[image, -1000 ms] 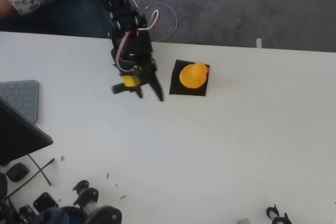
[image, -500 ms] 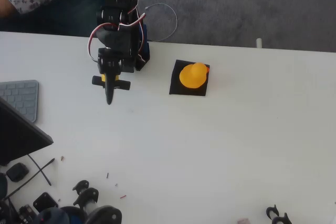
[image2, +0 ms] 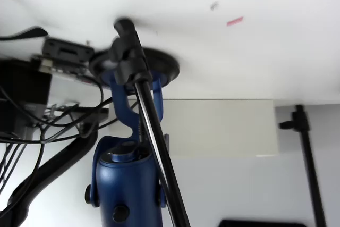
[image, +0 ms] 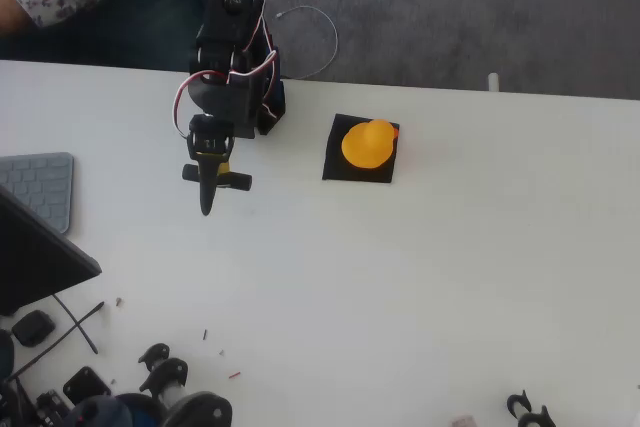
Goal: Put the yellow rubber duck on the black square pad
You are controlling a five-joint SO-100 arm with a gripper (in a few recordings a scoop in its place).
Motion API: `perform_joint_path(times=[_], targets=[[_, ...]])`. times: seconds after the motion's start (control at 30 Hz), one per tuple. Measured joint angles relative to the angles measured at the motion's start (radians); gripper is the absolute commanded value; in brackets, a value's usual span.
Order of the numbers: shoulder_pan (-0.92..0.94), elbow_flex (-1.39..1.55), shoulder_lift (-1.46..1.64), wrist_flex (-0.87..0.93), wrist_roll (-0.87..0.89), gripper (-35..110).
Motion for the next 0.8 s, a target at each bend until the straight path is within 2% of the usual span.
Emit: perform_joint_path(times=[0.47,0.8], targets=[[0.000,0.437,0.434,-0.023,-0.009,13],[0.000,0.612,0.669,-0.018,-0.009,13]])
